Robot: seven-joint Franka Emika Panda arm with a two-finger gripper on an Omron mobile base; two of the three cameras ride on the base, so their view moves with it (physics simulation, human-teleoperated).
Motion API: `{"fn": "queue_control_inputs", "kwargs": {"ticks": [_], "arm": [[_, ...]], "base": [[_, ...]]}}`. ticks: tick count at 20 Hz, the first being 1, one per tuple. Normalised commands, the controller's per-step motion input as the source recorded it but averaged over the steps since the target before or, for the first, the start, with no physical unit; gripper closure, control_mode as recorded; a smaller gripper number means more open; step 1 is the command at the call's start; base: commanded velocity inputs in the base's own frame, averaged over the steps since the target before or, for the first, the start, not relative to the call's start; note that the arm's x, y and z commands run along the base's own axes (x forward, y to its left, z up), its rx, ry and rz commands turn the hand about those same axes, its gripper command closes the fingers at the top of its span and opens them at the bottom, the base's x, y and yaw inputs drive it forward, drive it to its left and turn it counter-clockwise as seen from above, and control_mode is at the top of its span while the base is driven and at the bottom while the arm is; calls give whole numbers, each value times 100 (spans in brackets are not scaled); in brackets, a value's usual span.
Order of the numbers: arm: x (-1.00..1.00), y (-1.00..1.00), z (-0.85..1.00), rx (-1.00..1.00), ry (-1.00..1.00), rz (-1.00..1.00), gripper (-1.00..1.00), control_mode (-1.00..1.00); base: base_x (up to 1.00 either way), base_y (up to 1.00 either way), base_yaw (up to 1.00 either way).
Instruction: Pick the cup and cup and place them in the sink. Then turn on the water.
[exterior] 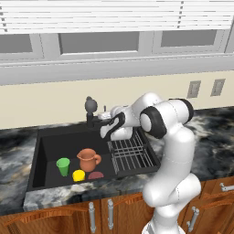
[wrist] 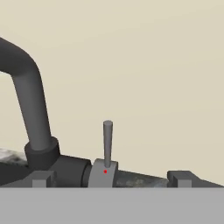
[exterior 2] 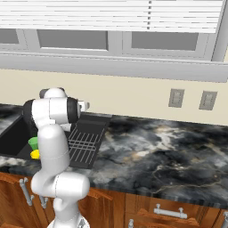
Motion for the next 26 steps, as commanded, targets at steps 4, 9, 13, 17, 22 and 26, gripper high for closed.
{"fn": "queue_control_inputs", "kwargs": {"ticks": [4, 9, 13, 17, 22, 26], "arm": [[2, 1, -2, 0, 0, 0, -100, -100], [7, 2, -5, 0, 0, 0, -100, -100], [5, 1, -6, 0, 0, 0, -100, -100], [7, 1, -6, 0, 0, 0, -100, -100], [11, 3, -2, 0, 0, 0, -100, -100], [14, 5, 0, 0, 0, 0, -100, -100]], "base": [[0, 0, 0], [0, 0, 0], [0, 0, 0], [0, 0, 0], [0, 0, 0], [0, 0, 0]]}}
